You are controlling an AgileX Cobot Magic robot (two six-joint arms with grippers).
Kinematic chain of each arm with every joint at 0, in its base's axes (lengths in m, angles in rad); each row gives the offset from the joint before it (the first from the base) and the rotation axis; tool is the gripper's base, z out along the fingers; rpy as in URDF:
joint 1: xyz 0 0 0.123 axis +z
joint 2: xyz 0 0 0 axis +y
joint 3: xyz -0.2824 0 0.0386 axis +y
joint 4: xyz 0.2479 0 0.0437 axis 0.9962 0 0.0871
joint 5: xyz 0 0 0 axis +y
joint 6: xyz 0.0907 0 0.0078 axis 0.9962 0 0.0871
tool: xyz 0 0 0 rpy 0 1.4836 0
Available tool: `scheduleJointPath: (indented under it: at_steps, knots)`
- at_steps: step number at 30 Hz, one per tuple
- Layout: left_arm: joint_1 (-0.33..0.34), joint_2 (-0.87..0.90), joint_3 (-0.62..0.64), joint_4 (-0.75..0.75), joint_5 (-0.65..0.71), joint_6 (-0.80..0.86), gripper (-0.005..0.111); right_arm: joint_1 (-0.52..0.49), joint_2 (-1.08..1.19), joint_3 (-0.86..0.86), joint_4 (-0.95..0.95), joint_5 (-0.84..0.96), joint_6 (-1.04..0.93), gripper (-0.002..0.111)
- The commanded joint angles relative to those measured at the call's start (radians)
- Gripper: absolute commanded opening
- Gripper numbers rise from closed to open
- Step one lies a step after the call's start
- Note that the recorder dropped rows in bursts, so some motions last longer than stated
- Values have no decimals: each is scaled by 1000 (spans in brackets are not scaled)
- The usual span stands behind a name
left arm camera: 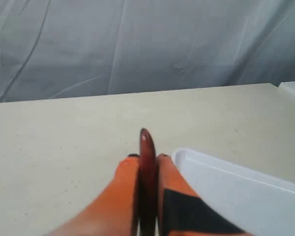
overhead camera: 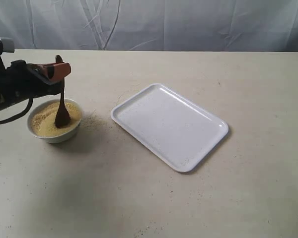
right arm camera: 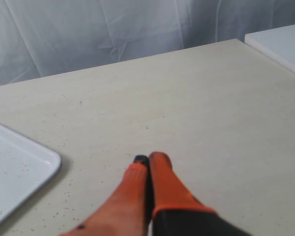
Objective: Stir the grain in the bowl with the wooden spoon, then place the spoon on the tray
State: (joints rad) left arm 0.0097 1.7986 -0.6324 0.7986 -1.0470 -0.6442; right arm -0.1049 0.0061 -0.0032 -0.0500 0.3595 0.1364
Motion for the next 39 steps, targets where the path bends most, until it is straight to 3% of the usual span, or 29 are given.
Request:
scheduleJointPath:
  at_steps: [1,7,13,23,33,39]
  knots:
    - [-2,-6,-1,-50,-150,20,0,3,-6,3,-1,-8,-2,0]
    - [-2,-45,-1,-147,-173,52,0,3,-6,3,-1,-8,-2,0]
    - [-2,-33,-18,-167,134,57,0,3,-6,3,-1,-8,-2,0]
    - [-2,56,-18,-93,101,-5,0,3,-6,3,-1,-8,-2,0]
    - [-2,-72,-18,-176,-10,-55,0,3,-6,3,-1,-8,-2,0]
    - [-2,-105,-18,-240,144,-51,0,3,-6,3,-1,-8,-2,0]
